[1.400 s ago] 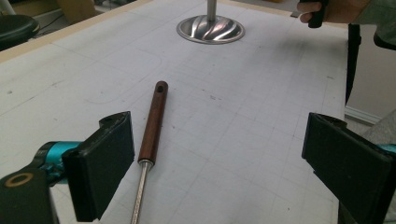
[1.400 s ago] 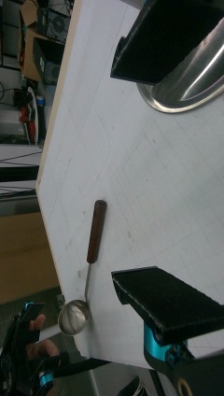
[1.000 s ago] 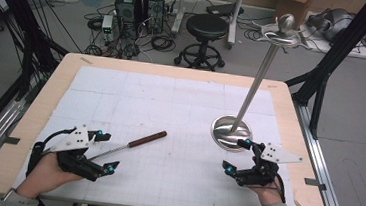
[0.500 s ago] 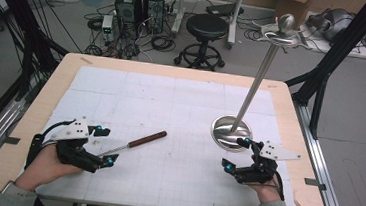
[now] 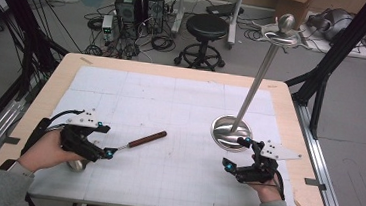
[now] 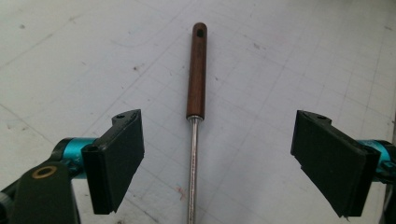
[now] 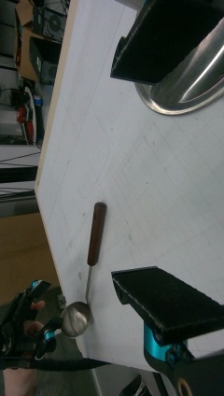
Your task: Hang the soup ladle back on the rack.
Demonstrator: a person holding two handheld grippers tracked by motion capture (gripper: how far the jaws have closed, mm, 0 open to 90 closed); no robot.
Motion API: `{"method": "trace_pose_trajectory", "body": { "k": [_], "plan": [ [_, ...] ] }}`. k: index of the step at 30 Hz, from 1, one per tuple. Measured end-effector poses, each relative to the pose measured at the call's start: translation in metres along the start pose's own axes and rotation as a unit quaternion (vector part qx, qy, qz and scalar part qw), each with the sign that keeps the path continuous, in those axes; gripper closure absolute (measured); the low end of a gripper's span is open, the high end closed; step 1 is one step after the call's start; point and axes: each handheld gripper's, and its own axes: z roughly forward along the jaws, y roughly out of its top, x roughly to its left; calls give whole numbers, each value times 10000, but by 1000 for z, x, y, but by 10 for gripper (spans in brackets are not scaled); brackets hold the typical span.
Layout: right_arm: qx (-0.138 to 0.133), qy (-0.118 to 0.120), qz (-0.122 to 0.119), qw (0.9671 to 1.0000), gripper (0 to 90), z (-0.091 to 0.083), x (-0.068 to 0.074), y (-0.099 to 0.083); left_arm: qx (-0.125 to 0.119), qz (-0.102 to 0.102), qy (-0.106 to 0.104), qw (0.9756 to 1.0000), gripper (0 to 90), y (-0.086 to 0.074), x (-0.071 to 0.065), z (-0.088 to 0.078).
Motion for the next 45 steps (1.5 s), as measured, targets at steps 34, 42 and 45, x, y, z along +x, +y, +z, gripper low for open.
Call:
{"method": "trace_pose_trajectory", "body": {
  "k": [34, 42, 45],
  "plan": [
    [-54, 56, 82, 9999, 35, 2, -4, 1, 2059, 337, -182, 9778, 297, 21, 20, 44],
    [-63, 88, 104, 9999, 35, 2, -4, 1, 2422, 477, -173, 9689, 394, 17, 22, 56],
    [-70, 81, 82, 9999, 35, 2, -4, 1, 2601, 642, -152, 9633, 465, 18, 21, 58]
  ]
}}
